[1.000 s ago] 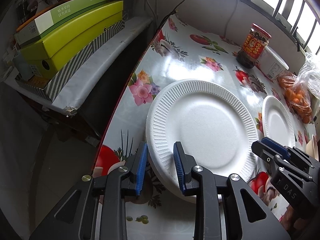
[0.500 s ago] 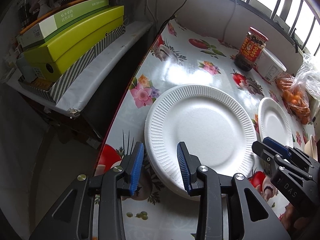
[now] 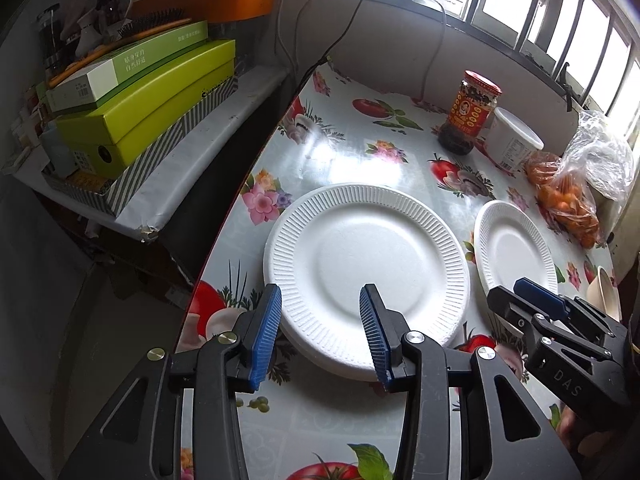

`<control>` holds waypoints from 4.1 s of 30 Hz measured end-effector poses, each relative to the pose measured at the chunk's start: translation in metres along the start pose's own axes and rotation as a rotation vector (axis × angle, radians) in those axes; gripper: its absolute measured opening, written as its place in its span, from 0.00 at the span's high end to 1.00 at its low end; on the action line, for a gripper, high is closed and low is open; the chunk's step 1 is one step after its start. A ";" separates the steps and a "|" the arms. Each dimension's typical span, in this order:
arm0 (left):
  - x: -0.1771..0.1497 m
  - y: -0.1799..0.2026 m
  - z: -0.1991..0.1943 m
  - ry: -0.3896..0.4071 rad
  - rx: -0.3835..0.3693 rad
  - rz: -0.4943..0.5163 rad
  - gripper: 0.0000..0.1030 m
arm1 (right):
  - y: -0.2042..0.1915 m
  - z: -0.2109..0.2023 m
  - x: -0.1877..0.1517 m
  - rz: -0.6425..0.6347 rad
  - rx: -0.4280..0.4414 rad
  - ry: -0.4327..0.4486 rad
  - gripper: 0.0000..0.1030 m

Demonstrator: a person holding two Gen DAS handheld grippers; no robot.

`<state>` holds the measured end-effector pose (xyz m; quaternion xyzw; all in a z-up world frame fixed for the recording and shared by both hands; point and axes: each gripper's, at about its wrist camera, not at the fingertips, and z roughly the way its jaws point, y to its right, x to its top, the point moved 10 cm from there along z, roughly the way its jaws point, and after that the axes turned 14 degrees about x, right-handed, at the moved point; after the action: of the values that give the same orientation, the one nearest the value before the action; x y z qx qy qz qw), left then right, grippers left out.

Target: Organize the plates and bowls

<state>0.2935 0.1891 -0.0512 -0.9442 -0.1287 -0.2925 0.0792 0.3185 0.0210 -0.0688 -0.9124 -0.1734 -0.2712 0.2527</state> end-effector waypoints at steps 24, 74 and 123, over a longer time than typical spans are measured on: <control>-0.022 0.081 -0.046 0.053 -0.087 0.109 0.59 | 0.052 -0.089 -0.005 -0.028 -0.093 0.084 0.56; -0.021 0.173 0.021 -0.127 -0.182 0.104 0.59 | 0.180 -0.039 0.006 0.149 -0.002 -0.127 0.57; -0.010 0.164 0.007 -0.079 -0.173 0.080 0.74 | 0.172 -0.049 0.007 0.156 0.016 -0.094 0.80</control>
<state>0.3367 0.0325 -0.0744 -0.9627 -0.0683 -0.2618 0.0036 0.3820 -0.1447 -0.0918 -0.9328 -0.1155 -0.2063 0.2719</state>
